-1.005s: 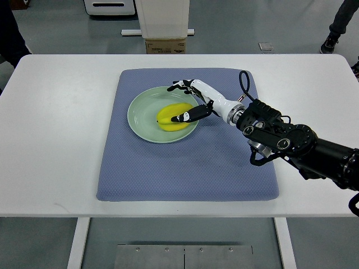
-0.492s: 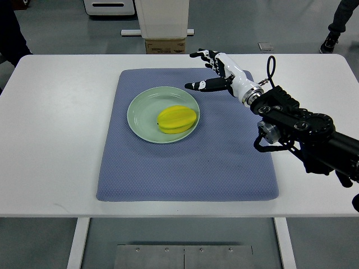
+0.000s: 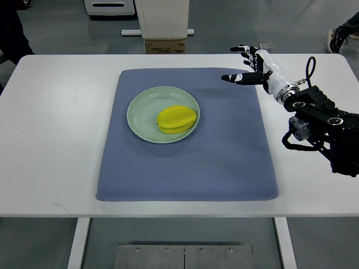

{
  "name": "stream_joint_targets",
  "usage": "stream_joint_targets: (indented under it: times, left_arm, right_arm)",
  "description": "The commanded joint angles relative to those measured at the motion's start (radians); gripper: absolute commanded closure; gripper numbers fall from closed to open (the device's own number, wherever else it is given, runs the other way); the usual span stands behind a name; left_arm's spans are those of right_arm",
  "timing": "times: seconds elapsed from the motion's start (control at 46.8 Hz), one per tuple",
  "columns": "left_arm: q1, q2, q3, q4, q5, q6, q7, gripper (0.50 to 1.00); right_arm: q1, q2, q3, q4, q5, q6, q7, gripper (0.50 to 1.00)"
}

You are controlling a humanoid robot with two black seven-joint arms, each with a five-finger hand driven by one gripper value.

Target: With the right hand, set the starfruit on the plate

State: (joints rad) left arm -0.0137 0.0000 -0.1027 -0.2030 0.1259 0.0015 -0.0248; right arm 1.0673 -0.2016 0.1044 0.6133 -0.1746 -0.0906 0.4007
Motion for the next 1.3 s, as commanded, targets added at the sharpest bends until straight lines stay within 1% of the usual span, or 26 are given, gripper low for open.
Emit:
stream_joint_targets:
  times: [0.0, 0.15, 0.256, 0.321, 0.363, 0.492, 0.556, 0.919, 1.282]
  left_arm:
    - [0.0, 0.0, 0.0, -0.001, 0.0, 0.0, -0.001, 0.5]
    - [0.0, 0.0, 0.0, 0.001, 0.0, 0.0, 0.0, 0.5]
    - [0.0, 0.0, 0.0, 0.001, 0.0, 0.0, 0.0, 0.5]
    - [0.0, 0.0, 0.0, -0.001, 0.0, 0.0, 0.0, 0.5]
    - [0.0, 0.0, 0.0, 0.001, 0.0, 0.0, -0.001, 0.5]
    - [0.0, 0.0, 0.0, 0.001, 0.0, 0.0, 0.0, 0.5]
    - [0.0, 0.0, 0.0, 0.001, 0.0, 0.0, 0.0, 0.5]
    - [0.0, 0.0, 0.0, 0.001, 0.0, 0.0, -0.001, 0.5]
    - [0.0, 0.0, 0.0, 0.001, 0.0, 0.0, -0.001, 0.5]
  right_arm:
    - [-0.015, -0.004, 0.03, -0.004, 0.032, 0.034, -0.025, 0.5]
    - [-0.038, -0.004, 0.113, -0.067, 0.09, 0.13, -0.091, 0.5]
    - [-0.059, 0.001, 0.191, -0.135, 0.135, 0.169, -0.143, 0.5]
    - [-0.075, 0.002, 0.231, -0.161, 0.155, 0.186, -0.178, 0.5]
    - [-0.079, 0.004, 0.257, -0.17, 0.173, 0.193, -0.215, 0.5]
    - [-0.096, 0.005, 0.337, -0.175, 0.234, 0.195, -0.321, 0.5]
    - [-0.104, 0.005, 0.373, -0.178, 0.26, 0.192, -0.352, 0.5]
    - [-0.138, 0.007, 0.482, -0.211, 0.277, 0.195, -0.358, 0.5]
    - [-0.152, 0.019, 0.488, -0.211, 0.277, 0.195, -0.356, 0.5]
